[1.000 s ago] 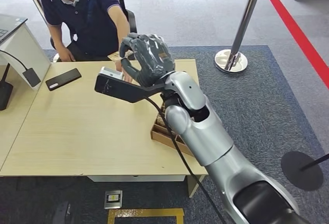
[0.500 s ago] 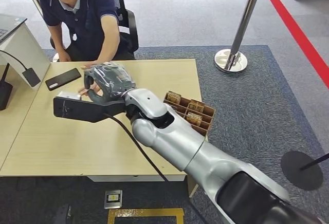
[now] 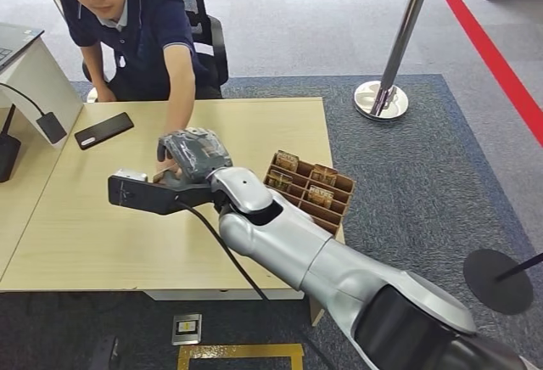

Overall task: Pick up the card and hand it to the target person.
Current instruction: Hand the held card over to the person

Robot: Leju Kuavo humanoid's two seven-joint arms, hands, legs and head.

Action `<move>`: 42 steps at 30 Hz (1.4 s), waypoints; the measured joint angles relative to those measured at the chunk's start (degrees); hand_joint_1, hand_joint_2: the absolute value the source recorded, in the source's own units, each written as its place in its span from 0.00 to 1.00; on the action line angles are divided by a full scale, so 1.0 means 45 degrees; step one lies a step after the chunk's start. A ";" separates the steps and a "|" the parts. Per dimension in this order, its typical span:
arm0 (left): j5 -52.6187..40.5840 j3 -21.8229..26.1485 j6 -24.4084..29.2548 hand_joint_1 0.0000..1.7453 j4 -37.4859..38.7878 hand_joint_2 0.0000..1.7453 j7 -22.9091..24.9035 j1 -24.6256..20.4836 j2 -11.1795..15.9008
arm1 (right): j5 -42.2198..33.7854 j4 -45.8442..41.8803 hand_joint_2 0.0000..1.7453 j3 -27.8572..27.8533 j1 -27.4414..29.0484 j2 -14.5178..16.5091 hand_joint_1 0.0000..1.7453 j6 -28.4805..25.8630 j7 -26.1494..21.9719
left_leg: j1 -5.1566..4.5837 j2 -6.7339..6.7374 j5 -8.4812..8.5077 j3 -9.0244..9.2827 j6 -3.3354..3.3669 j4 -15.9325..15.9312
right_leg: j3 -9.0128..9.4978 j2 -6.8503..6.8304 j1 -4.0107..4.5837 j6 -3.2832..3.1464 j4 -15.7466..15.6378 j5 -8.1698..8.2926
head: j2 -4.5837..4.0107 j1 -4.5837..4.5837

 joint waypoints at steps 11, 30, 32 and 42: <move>0.0100 0.0101 0.0086 0.00 0.0000 0.00 -0.0016 0.0027 0.0056 | 0.0181 -0.1279 1.00 -0.1992 0.1438 -0.0445 0.00 -0.1638 -0.2806 | 0.0000 -0.0004 0.0000 -0.0003 0.0001 0.0000 | -0.0001 0.0000 0.0003 0.0000 -0.0011 0.0000 | 0.0000 0.0001; 0.0023 0.1146 0.0349 0.00 0.0000 0.00 0.0188 0.0192 -0.0084 | -0.0881 -1.6570 0.25 -1.1358 1.4953 -0.2553 0.00 0.0464 -0.5558 | 0.0000 -0.0010 -0.0063 -0.0023 0.0025 -0.0001 | -0.0016 0.0000 -0.0004 0.0024 -0.0062 -0.0025 | 0.0000 -0.0012; -0.0106 0.1196 0.0347 0.00 0.0000 0.00 0.0223 0.0205 -0.0091 | -0.0958 -1.6864 0.75 -1.2658 1.5735 -0.2085 0.00 0.1253 -0.5647 | 0.0004 -0.0012 -0.0062 -0.0027 0.0024 -0.0001 | -0.0012 0.0000 -0.0003 0.0023 -0.0058 -0.0025 | 0.0000 -0.0012; -0.0356 0.1564 0.0335 0.00 0.0000 0.00 0.0004 0.0221 -0.0142 | 0.0393 -1.1573 1.00 -2.0650 1.5064 -0.0611 0.00 0.3232 -0.6796 | -0.0023 -0.0016 -0.0049 -0.0028 0.0047 -0.0003 | -0.0003 0.0000 -0.0010 0.0052 -0.0060 -0.0017 | 0.0000 -0.0015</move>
